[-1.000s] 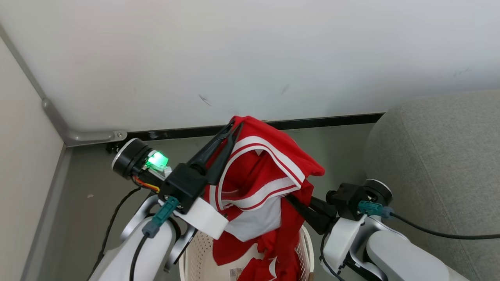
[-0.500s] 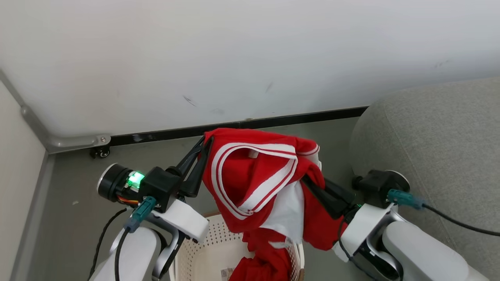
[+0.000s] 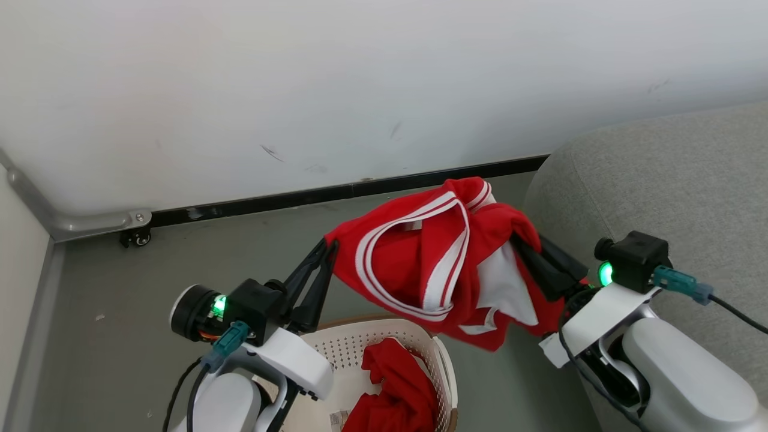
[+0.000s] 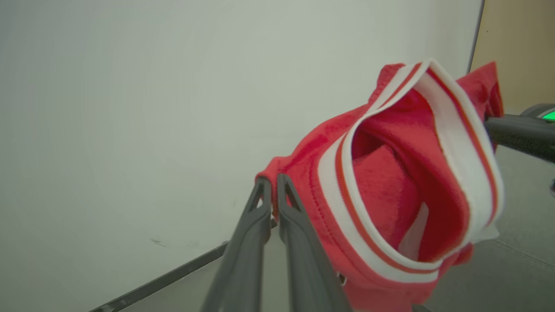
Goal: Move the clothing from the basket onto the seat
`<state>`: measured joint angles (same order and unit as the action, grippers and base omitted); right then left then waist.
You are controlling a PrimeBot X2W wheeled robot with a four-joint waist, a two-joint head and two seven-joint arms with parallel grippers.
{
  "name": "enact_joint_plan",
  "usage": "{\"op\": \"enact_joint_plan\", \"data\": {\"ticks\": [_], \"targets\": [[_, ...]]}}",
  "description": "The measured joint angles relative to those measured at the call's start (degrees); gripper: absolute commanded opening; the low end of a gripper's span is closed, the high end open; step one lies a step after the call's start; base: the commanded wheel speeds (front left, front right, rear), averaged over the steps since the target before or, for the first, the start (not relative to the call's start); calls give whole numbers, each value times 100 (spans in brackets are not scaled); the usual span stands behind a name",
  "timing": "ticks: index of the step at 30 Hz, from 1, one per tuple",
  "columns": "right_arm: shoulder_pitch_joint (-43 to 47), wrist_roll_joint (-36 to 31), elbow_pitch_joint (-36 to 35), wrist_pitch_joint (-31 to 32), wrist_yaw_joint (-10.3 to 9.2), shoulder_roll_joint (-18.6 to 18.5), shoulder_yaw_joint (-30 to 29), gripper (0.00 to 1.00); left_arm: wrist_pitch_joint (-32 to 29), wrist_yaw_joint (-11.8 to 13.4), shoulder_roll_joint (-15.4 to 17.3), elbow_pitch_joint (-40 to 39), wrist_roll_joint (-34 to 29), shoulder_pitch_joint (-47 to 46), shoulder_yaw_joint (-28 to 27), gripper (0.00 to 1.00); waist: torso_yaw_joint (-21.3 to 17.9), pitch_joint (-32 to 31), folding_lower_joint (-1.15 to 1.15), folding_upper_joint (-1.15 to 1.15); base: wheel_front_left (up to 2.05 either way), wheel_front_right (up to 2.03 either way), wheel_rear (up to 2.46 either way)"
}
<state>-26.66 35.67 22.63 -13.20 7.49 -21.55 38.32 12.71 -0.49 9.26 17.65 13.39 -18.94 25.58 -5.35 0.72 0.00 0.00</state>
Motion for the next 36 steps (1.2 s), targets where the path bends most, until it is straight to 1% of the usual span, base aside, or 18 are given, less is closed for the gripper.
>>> {"op": "enact_joint_plan", "data": {"ticks": [1, 2, 3, 4, 13, 21, 30, 36], "targets": [[3, 1, -4, 0, 0, -7, -59, 0, 1, -18, -24, 18, 24, 15, 14, 60, -4, 4, 0, 0, 0, 0, 0], [5, 4, -9, 0, 0, -14, -111, 0, 2, -48, -49, 27, 55, 19, 26, 74, -7, 7, 0, 0, 0, 0, 0], [10, 8, -10, -8, 0, -22, -161, 0, 29, -63, -71, 29, 65, 19, 45, 98, -8, 8, 0, 0, 0, 0, 0], [18, 8, -12, -9, 0, -33, -214, 0, 44, -96, -88, 30, 69, 19, 57, 100, -9, 9, 0, 0, 0, 0, 0], [87, 4, 16, -44, 0, -189, -608, 0, 94, -371, -218, 22, 358, 127, 174, 100, -25, 9, 0, 0, 0, 0, 0], [324, -70, 189, -48, 0, -392, -1010, 0, 119, -565, -229, -64, 472, 187, 382, 100, -91, 1, 0, 0, 0, 0, 0], [555, -142, 248, -49, 0, -523, -1447, 0, 143, -614, -218, -186, 516, 288, 666, 100, -211, -17, 0, 0, 0, 0, 0], [696, -201, 266, -51, 0, -522, -1664, 0, 144, -635, -218, -220, 568, 364, 806, 100, -335, -31, 0, 0, 0, 0, 0]]}}
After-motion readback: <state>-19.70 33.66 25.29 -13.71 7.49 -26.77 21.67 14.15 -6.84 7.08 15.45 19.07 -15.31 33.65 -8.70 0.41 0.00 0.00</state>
